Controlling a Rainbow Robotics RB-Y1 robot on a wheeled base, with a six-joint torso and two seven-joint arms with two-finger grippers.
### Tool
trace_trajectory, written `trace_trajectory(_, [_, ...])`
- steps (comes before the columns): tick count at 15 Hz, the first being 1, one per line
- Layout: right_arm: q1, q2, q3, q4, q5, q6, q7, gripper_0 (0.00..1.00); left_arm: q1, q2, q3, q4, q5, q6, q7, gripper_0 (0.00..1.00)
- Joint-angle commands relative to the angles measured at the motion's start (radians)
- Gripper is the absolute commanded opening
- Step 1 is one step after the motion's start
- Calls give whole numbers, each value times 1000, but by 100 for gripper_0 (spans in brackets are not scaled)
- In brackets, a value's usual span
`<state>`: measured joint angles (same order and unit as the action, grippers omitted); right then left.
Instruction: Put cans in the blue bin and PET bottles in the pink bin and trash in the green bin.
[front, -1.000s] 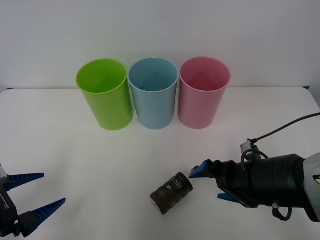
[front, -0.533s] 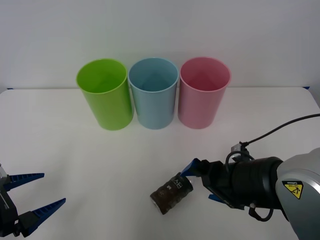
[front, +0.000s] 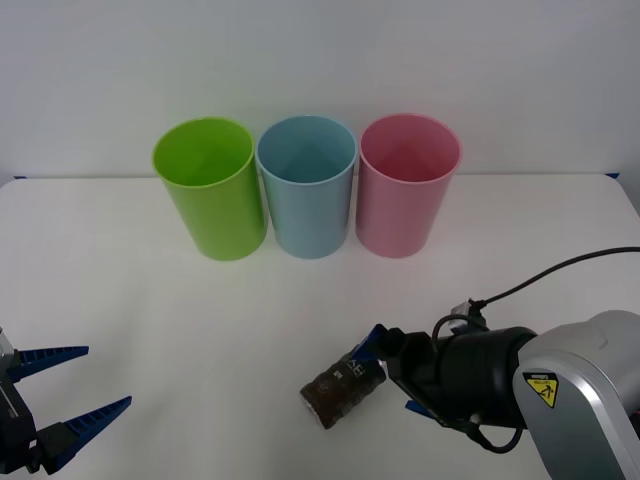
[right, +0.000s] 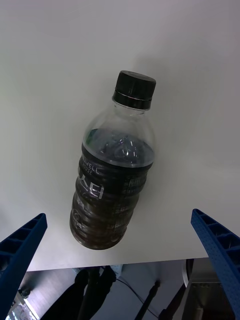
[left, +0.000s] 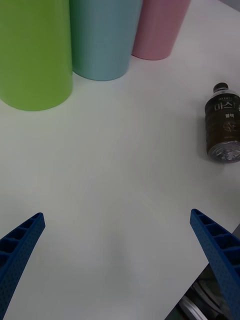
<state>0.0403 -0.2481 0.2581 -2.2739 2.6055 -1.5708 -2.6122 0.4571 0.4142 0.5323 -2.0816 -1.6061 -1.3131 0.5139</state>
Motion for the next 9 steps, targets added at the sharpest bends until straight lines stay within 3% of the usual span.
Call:
trace_trajectory(1, [-14, 69, 20, 51, 77, 0, 0, 100, 0, 0, 0, 0, 0, 0, 0, 100])
trace_trajectory(4, [-31, 112, 27, 102, 102, 0, -2, 100, 0, 0, 0, 0, 0, 0, 0, 100])
trace_trajectory(9, [-71, 112, 30, 182, 102, 0, 0, 100, 0, 0, 0, 0, 0, 0, 0, 100])
